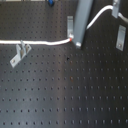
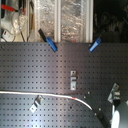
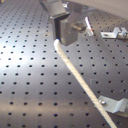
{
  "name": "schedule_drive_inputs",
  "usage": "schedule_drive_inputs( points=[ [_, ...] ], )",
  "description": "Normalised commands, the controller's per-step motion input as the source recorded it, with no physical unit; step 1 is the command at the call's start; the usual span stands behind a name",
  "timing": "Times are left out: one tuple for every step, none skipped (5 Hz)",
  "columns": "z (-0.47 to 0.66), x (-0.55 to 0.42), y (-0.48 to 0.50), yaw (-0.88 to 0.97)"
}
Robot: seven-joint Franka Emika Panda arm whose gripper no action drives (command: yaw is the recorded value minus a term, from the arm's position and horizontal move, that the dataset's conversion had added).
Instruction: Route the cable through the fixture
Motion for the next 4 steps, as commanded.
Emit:
schedule_drive_inputs(
  points=[
    [0.0, 0.008, -0.009, 0.0],
    [0.09, 0.279, -0.388, -0.27],
    [0.18, 0.427, -0.581, -0.37],
    [0.22, 0.382, -0.653, -0.37]
  ],
)
